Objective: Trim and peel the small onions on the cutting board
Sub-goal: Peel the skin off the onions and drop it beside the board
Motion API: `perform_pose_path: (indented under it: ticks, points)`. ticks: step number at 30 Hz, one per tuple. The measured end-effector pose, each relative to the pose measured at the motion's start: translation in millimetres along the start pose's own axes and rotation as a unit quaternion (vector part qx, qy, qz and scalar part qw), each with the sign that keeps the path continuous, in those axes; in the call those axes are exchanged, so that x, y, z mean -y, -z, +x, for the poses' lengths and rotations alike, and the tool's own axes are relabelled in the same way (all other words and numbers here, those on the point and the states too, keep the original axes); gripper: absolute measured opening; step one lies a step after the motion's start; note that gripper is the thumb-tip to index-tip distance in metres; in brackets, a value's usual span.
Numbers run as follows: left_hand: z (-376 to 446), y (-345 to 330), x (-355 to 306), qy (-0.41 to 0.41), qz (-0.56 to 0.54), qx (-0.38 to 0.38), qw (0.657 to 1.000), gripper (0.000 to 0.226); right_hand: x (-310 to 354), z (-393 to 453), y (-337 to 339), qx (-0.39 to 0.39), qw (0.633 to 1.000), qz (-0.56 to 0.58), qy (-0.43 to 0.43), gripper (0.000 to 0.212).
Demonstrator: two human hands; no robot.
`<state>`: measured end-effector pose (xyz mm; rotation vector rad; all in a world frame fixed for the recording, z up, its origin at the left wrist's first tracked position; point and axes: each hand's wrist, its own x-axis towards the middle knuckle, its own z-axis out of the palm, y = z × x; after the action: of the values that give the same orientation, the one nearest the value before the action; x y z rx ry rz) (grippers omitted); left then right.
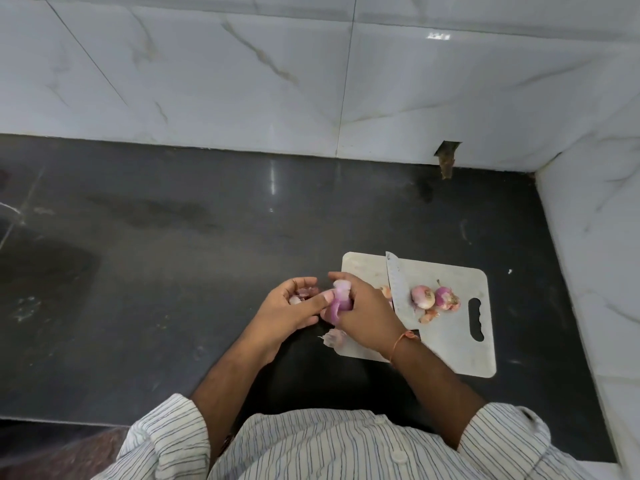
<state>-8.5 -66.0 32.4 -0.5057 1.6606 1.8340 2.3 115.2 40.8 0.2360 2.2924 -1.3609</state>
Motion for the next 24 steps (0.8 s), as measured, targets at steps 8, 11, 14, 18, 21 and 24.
perform_pose_path:
  ticks: [8,11,14,18,21,24]
  points:
    - [2.3,-0.7,8.6,0.035,0.011,0.080,0.996,0.039,7.3,13.4,-6.4,-0.055,0.956,-0.256,0.129,0.028]
    - [2.7,-1.3,13.3,0.035,-0.011,0.079,0.996,0.030,4.6,15.2,-4.2,-0.068,0.956,-0.237,0.157,0.030]
    - [3.2,-0.1,18.6,0.015,-0.012,0.064,0.998,0.033,2.4,15.5,-1.8,-0.075,0.960,-0.205,0.174,0.025]
    - [9.0,7.0,27.0,0.001,-0.014,0.025,1.000,0.046,-2.0,16.2,3.5,-0.063,0.974,-0.138,0.165,0.032]
    - [12.5,15.8,28.6,-0.004,0.007,0.009,1.000,0.046,-4.1,13.4,3.3,-0.058,0.987,-0.065,0.132,0.038]
    - [12.9,19.1,25.4,-0.028,0.044,0.020,0.998,0.042,-4.2,11.6,-0.8,-0.064,0.990,-0.032,0.120,0.038]
